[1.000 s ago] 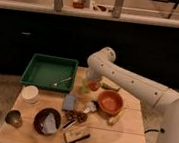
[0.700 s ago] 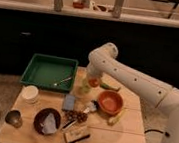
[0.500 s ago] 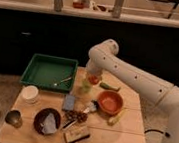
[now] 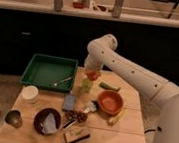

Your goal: Place apple in plastic cup

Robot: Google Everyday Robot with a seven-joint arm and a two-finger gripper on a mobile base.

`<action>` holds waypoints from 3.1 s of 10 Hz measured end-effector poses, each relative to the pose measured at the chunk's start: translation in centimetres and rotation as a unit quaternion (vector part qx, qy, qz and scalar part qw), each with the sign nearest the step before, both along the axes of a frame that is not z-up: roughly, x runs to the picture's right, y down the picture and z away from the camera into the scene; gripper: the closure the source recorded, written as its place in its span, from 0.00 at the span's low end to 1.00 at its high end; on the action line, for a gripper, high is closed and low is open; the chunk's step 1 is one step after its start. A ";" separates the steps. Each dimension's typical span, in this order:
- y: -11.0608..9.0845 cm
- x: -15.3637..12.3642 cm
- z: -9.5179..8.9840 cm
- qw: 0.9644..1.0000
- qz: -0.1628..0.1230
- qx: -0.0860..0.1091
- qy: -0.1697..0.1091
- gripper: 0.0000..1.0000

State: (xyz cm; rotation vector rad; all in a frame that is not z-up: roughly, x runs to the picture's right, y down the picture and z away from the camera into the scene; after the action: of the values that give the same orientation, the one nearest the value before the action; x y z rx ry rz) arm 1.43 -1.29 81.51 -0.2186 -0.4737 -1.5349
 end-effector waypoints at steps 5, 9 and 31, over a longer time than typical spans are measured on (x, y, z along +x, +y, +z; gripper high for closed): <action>-0.2 -1.3 0.8 1.000 -0.022 -0.013 -0.006 1.00; 0.7 -1.6 2.0 0.999 -0.029 -0.027 -0.006 1.00; 0.8 -1.3 2.4 0.999 -0.027 -0.038 -0.011 0.20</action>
State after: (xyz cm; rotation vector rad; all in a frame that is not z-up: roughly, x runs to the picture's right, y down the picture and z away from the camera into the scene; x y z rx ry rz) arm 0.18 -0.48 83.91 -0.2748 -0.5484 -1.5759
